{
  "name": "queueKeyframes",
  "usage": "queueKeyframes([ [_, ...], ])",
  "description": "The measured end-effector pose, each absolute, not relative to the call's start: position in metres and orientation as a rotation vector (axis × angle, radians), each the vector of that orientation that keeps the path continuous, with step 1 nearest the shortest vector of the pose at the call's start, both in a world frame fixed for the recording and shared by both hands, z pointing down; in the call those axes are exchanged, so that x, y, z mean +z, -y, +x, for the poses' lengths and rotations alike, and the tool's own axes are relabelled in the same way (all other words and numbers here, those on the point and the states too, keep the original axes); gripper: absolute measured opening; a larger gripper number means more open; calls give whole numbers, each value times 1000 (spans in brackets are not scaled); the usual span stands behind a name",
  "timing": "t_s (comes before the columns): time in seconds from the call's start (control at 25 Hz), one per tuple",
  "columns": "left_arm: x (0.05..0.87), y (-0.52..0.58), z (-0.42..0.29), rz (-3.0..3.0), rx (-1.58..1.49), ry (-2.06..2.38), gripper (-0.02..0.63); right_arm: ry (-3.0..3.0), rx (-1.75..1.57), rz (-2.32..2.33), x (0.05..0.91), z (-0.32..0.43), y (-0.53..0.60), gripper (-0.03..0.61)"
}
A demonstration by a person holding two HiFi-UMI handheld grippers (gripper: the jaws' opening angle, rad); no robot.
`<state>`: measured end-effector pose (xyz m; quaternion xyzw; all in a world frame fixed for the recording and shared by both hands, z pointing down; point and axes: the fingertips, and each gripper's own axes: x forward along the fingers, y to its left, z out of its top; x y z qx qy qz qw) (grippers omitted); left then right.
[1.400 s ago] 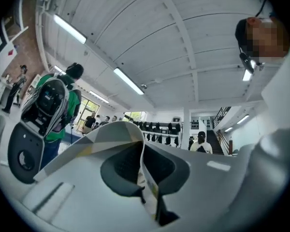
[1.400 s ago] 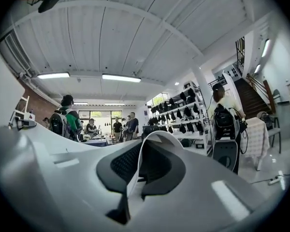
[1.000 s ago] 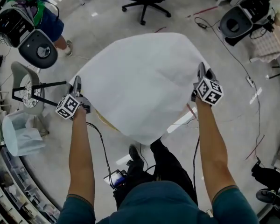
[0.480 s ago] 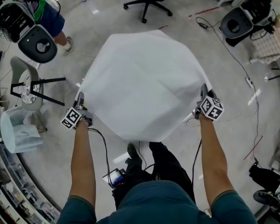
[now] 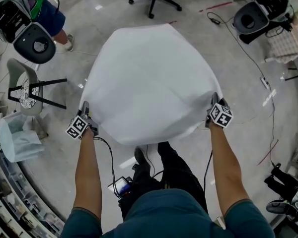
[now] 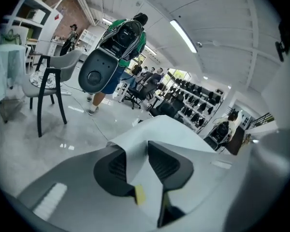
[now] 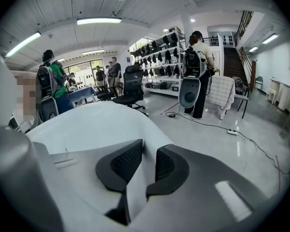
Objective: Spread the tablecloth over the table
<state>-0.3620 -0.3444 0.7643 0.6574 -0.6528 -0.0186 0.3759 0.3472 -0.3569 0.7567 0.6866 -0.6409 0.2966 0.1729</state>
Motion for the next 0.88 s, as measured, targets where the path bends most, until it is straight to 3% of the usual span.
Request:
queueKeyframes([
  [0.36, 785, 317, -374, 1596, 344, 1932, 239, 1627, 707, 1914, 767, 346, 351, 76],
  [0.44, 781, 304, -374, 1575, 394, 1993, 273, 1560, 724, 1931, 769, 355, 342, 143],
  [0.52, 771, 293, -372, 1573, 394, 2049, 267, 1486, 733, 1944, 772, 368, 325, 186],
  [0.64, 750, 290, -352, 1685, 427, 2082, 215, 1469, 640, 1947, 762, 368, 311, 185],
  [0.88, 747, 305, -280, 1941, 626, 1982, 185, 1797, 444, 1745, 744, 275, 346, 176],
])
